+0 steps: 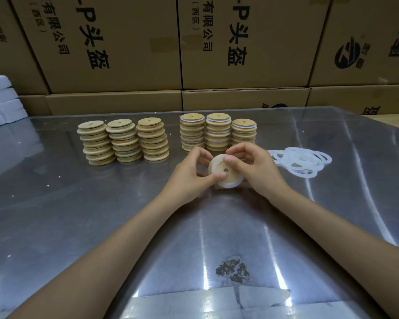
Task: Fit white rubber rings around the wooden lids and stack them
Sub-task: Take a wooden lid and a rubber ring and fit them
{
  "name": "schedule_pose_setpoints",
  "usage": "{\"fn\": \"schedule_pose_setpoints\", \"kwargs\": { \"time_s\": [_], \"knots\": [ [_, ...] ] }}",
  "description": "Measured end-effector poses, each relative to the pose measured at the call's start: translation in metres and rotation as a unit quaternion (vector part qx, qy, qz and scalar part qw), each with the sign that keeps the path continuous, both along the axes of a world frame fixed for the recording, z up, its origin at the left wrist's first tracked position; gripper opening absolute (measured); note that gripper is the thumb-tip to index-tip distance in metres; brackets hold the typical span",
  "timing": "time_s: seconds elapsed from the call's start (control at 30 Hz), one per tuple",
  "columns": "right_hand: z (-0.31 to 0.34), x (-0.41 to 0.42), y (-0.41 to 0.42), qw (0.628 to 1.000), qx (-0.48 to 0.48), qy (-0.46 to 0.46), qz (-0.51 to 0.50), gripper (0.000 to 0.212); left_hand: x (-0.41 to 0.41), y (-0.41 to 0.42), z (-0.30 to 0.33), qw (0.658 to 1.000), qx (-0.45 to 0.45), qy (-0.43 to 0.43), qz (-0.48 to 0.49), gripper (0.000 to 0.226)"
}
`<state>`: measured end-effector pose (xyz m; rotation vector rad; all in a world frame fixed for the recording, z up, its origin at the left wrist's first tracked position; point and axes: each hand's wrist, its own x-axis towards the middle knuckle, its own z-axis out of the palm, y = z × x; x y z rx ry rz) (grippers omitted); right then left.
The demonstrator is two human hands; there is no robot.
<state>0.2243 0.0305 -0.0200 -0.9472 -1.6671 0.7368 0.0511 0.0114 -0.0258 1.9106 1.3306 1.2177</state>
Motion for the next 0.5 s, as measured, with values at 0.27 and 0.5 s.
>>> {"fn": "schedule_pose_setpoints", "kwargs": {
  "time_s": [0.27, 0.5],
  "knots": [
    [0.001, -0.0015, -0.0027, 0.999, 0.029, -0.028, -0.004, 0.016, -0.003, -0.001, 0.0029, 0.995, 0.09, -0.031, 0.019, 0.035],
    [-0.0004, -0.0044, -0.0054, 0.999, 0.024, -0.024, -0.013, 0.019, -0.0006, -0.0052, 0.0068, 0.993, 0.074, -0.086, 0.024, 0.017]
  ]
}}
